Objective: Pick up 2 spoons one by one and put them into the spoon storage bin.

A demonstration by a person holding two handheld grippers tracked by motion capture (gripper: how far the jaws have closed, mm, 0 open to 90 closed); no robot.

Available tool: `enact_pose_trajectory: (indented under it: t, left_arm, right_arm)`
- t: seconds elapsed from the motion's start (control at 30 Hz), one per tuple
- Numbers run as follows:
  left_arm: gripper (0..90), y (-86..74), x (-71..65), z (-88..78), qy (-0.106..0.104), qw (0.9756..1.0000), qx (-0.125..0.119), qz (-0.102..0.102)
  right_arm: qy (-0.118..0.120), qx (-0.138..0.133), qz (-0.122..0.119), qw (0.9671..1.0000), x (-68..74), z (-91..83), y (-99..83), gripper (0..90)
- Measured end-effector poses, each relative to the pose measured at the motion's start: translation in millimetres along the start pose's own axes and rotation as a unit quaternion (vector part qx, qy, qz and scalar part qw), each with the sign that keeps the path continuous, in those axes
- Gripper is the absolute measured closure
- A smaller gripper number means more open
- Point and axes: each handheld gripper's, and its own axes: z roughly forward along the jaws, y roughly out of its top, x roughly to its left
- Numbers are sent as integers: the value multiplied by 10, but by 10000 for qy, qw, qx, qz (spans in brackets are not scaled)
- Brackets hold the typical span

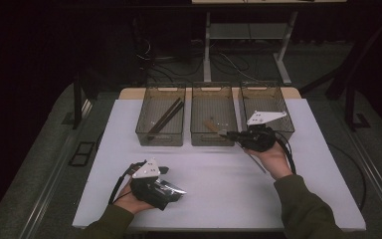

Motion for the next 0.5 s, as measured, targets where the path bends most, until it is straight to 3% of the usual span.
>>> enact_pose_trajectory:
  t: [0.5]
  left_arm:
    - [0, 3, 3, 2, -3, 10000, 15, 33]
  right_arm:
    - [-451, -297, 215, 9983, -329, 204, 579, 873]
